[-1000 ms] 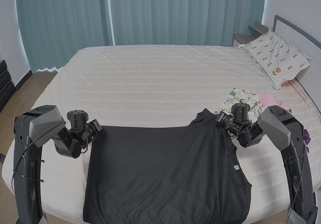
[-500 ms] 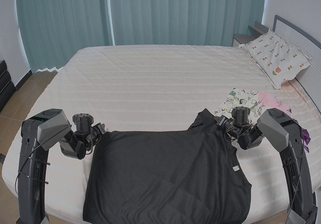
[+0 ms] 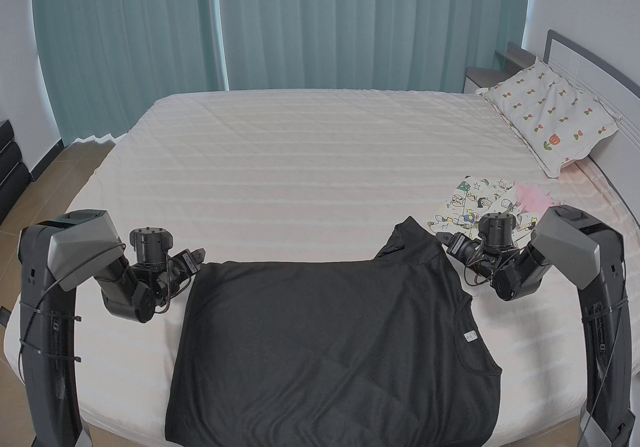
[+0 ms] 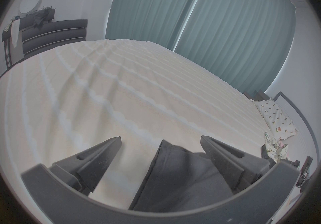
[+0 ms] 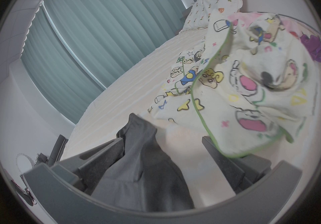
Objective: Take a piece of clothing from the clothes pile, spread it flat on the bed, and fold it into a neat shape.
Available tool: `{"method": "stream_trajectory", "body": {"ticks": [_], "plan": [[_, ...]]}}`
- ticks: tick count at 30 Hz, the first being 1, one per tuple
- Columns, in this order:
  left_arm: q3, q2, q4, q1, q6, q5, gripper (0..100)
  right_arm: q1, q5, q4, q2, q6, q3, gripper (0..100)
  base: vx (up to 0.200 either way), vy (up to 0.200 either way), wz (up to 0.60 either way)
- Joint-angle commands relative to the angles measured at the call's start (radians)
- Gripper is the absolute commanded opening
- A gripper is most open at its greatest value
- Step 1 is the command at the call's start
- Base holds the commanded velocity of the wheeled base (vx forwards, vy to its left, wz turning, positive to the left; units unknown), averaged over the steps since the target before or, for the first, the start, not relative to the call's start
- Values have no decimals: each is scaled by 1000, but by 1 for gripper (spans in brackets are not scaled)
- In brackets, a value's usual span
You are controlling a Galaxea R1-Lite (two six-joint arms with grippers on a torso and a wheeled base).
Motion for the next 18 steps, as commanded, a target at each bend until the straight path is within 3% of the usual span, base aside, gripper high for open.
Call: {"method": "stream_trajectory", "body": {"ticks": [1,3,5,11,18], "plan": [[287,-259,-60,-5,-31,-8,100,-10,2,-114,-239,1,307,100,0,0,0],[333,-287,-74,-11,-45,-8,100,-10,2,-129,-265,2,353,100,0,0,0],[482,-373,-104,-48,-94,-11,100,1,4,-169,-344,25,516,100,0,0,0],[706,-469,-136,-112,-163,-27,100,47,1,-250,-460,123,749,100,-200,0,0],[868,-511,-149,-169,-244,-28,100,76,2,-319,-508,223,944,100,-200,0,0]]}}
